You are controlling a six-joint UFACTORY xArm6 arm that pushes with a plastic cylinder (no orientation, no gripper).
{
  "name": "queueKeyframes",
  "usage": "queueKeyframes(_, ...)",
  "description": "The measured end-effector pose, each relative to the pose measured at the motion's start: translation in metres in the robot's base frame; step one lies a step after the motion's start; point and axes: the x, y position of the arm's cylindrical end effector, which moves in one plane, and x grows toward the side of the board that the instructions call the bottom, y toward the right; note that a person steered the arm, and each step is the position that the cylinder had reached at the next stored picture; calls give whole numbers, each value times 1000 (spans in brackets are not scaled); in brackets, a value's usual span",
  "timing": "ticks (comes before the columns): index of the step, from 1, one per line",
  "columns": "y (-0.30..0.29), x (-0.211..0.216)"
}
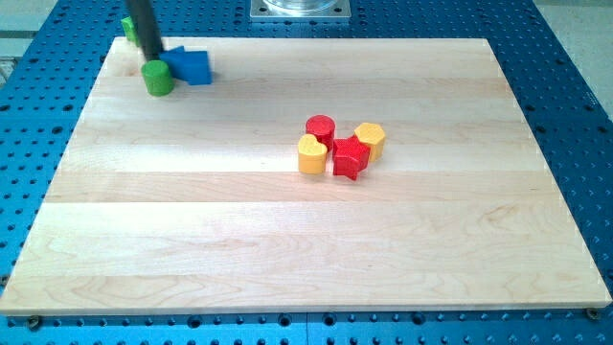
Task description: Separate the blue blocks from each other
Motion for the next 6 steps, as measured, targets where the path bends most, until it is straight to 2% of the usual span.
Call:
queueKeyframes(1,49,35)
queueKeyframes(2,97,37)
queueKeyframes(3,106,-17)
queueKeyframes(4,89,-46)
queueKeyframes(5,82,-55)
queueKeyframes(6,91,-45)
